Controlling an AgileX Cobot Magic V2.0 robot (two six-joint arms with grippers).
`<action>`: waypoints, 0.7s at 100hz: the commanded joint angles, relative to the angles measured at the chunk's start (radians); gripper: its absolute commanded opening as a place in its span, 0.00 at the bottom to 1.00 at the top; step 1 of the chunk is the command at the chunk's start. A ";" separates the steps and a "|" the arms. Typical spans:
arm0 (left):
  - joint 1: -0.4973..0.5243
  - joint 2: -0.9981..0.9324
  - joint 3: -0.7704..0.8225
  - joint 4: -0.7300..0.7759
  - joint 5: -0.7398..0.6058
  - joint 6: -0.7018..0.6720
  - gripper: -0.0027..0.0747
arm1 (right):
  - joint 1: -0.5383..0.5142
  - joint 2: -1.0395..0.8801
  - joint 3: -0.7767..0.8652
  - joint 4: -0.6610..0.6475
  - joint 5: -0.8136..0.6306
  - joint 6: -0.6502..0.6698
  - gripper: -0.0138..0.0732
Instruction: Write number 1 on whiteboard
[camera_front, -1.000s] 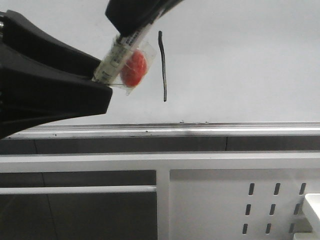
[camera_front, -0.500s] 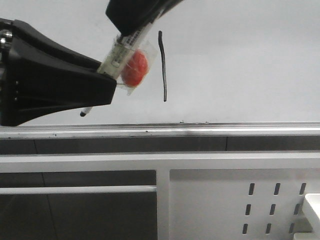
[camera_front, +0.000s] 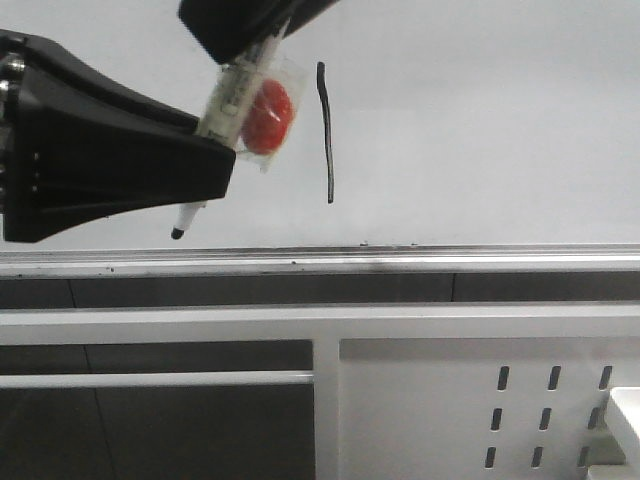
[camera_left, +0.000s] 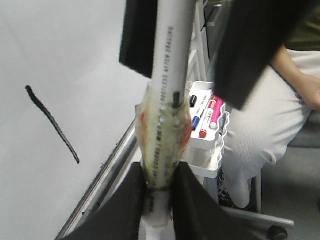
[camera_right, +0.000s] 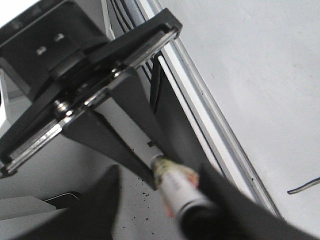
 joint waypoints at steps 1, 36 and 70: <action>-0.003 -0.012 -0.030 -0.095 -0.053 -0.019 0.01 | 0.003 -0.030 -0.032 0.015 -0.101 -0.009 0.74; -0.003 -0.016 0.115 -0.453 -0.149 0.096 0.01 | -0.021 -0.259 -0.032 -0.127 -0.119 -0.003 0.08; -0.003 -0.003 0.349 -0.914 -0.431 0.324 0.01 | -0.142 -0.531 0.151 -0.151 -0.173 0.070 0.09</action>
